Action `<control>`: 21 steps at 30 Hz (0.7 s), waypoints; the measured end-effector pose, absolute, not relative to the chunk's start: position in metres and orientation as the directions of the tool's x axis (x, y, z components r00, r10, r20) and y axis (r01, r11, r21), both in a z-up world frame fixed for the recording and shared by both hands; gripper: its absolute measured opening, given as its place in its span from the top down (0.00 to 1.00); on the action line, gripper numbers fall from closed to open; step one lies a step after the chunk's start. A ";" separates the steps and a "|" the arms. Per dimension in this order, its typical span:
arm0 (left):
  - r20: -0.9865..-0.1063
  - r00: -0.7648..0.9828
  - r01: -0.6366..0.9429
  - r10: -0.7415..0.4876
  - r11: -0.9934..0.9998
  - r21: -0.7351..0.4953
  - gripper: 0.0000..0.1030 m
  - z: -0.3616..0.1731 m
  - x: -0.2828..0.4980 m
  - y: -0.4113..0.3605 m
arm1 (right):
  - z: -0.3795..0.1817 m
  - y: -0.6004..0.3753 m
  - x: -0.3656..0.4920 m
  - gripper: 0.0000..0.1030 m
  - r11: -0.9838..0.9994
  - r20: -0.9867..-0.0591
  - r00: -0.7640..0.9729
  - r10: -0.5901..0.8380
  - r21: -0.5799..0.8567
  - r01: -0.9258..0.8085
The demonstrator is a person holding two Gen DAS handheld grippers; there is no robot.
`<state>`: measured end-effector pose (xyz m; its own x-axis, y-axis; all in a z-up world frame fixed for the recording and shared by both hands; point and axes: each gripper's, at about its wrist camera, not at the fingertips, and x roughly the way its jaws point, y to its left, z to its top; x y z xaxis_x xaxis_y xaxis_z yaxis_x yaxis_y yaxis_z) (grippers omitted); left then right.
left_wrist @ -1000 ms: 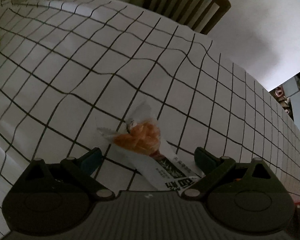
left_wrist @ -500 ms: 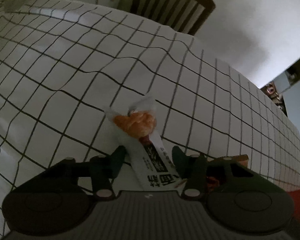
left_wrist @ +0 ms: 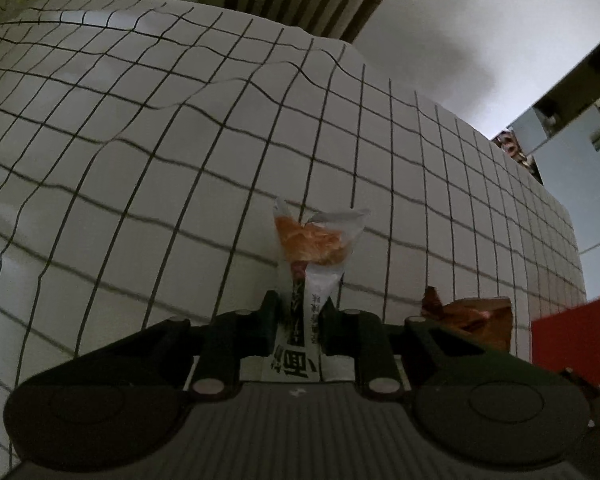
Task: Organize snacks
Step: 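Grasp the brown Oreo bag with the right gripper while the left grasps the white pastry packet, then carry the Oreo bag and pastry packet over the red box with both tools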
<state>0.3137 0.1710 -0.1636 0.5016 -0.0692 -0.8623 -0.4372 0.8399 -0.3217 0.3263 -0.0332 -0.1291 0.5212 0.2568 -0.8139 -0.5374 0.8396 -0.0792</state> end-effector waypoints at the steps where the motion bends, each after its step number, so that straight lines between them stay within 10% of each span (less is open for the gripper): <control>1: -0.862 0.502 -0.430 -0.074 0.843 -0.323 0.81 -0.162 0.309 0.169 | -0.128 -0.036 0.324 0.49 0.842 -0.813 0.521 0.261 -0.073 -0.535; 21: -0.823 0.543 -0.257 -0.167 0.900 -0.352 0.81 -0.111 0.236 0.102 | -0.069 -0.111 0.237 0.50 0.877 -0.772 0.555 0.309 0.006 -0.481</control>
<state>0.2359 0.1021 -0.1105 0.5432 -0.1667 -0.8229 -0.2567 0.9002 -0.3519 0.2367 -0.1107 -0.0689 0.5552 0.3094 -0.7721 -0.4806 0.8769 0.0058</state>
